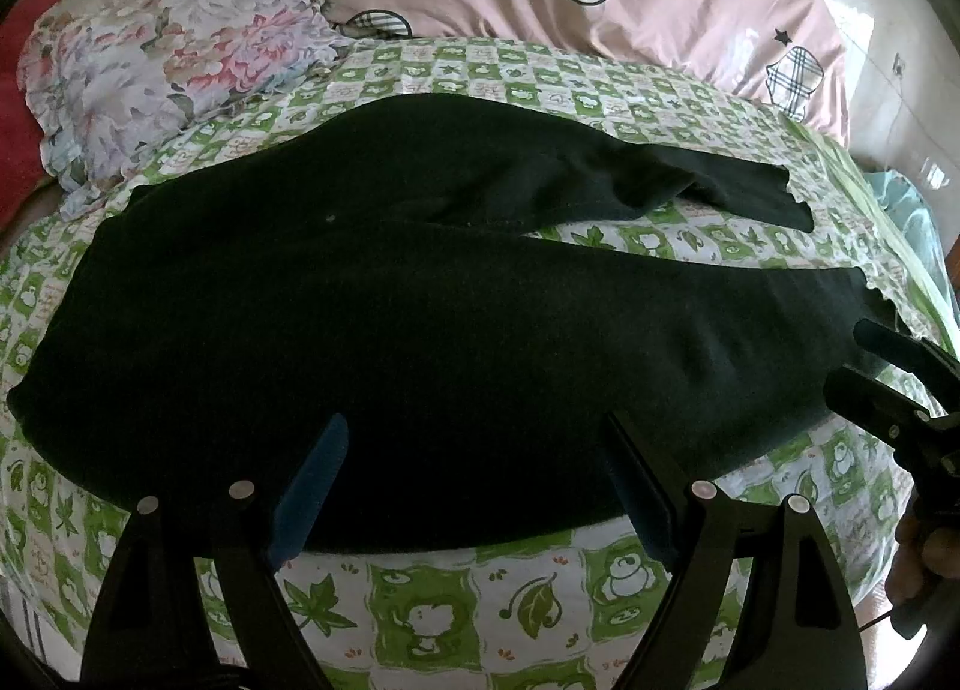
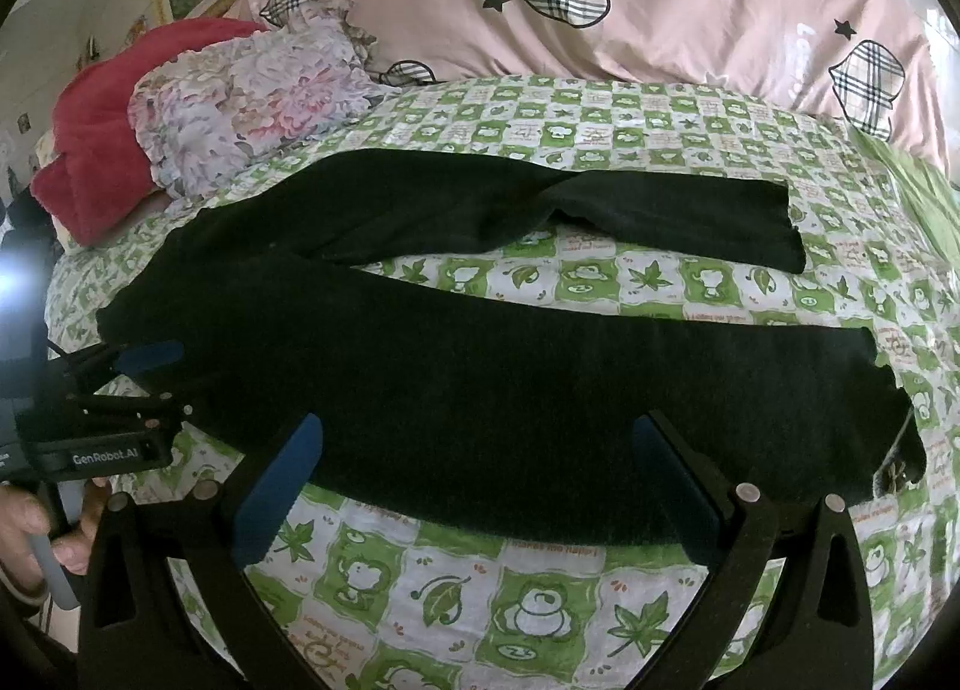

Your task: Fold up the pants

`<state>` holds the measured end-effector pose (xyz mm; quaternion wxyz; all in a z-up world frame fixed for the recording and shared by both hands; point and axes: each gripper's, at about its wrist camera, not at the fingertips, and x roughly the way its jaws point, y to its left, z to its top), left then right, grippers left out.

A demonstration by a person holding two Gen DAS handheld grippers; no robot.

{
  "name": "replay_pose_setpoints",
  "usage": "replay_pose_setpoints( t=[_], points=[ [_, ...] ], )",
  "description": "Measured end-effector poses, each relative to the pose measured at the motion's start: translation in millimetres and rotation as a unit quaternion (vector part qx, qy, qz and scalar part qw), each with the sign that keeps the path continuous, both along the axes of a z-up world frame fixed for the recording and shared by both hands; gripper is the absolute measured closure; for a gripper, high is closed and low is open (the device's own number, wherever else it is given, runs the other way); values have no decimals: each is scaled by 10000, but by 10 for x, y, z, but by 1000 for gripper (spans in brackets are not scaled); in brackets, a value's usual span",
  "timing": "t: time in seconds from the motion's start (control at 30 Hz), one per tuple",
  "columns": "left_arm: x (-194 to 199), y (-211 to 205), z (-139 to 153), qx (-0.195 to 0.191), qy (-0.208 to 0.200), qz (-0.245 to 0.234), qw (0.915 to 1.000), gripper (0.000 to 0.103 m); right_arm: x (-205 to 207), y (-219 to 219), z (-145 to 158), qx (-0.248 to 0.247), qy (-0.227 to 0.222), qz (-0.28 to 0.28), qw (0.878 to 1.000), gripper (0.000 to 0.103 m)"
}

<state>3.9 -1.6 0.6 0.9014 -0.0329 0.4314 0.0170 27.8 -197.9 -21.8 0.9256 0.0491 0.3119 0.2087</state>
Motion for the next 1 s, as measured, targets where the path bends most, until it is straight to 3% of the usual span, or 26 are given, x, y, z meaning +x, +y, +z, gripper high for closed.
replay_pose_setpoints(
  t=[0.27,0.37,0.63,0.77,1.0],
  points=[
    [16,16,3,-37,79,-34,10000,17,29,-65,-10,78,54,-67,9999,0],
    [33,14,26,16,-126,-59,9999,17,52,-86,-14,101,52,-81,9999,0],
    [151,-54,134,268,-108,-220,9993,17,91,-197,10,241,40,-181,9995,0],
    [250,-90,165,175,-49,-290,9994,17,143,-293,18,337,51,-245,9991,0],
    [525,-219,309,387,-319,-538,9973,17,339,-530,90,411,50,-368,9985,0]
  ],
)
